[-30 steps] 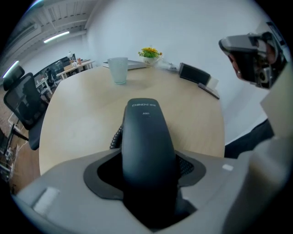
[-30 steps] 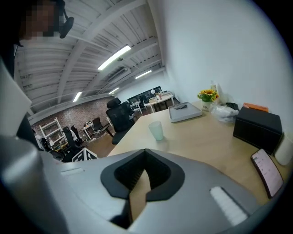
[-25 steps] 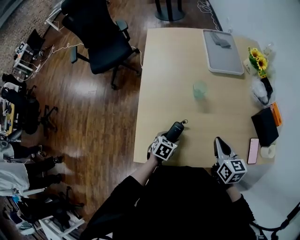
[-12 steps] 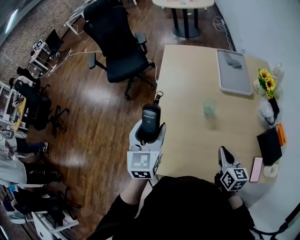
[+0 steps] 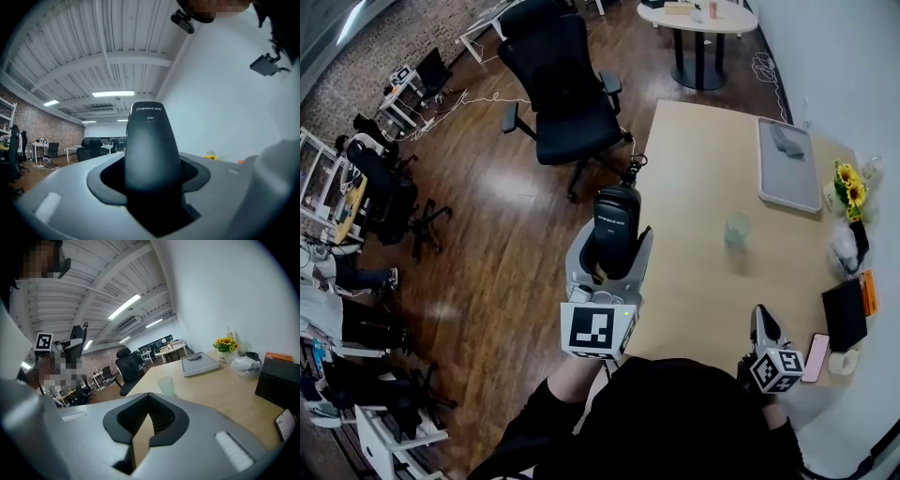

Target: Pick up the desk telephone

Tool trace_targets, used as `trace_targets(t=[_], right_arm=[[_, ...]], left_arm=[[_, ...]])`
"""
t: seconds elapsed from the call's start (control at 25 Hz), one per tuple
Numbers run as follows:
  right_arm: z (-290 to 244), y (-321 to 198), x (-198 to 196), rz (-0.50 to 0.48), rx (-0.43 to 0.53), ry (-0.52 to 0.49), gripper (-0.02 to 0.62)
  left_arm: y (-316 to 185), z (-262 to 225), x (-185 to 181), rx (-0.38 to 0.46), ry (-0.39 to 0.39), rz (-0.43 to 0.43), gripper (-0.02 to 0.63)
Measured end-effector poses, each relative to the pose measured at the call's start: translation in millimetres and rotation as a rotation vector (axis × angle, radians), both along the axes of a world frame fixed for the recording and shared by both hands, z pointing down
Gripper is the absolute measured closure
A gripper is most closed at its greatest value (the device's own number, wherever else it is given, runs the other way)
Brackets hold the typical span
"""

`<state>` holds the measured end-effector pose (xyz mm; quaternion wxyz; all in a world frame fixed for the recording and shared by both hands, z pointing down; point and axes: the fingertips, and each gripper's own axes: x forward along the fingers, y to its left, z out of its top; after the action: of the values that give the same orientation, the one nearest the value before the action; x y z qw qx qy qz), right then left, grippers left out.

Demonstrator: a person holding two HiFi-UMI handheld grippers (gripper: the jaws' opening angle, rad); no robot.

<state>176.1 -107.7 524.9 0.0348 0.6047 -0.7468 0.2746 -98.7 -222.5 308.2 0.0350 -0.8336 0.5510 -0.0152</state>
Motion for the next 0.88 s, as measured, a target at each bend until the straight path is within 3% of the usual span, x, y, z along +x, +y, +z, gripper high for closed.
trace_targets(t=[0.48, 0.72, 0.88], right_arm=[[-15, -2, 8, 0.027, 0.062, 0.009, 0.594], [-80, -17, 26, 0.082, 0.211, 0.054, 0.595], [-112, -26, 23, 0.08, 0.252, 0.05, 0.595]], left_arm=[[-7, 10, 3, -0.043, 0.012, 0.008, 0.339], [-8, 17, 1, -0.069, 0.005, 0.01, 0.339], [-8, 22, 4, -0.087, 0.017, 0.019, 0.339]])
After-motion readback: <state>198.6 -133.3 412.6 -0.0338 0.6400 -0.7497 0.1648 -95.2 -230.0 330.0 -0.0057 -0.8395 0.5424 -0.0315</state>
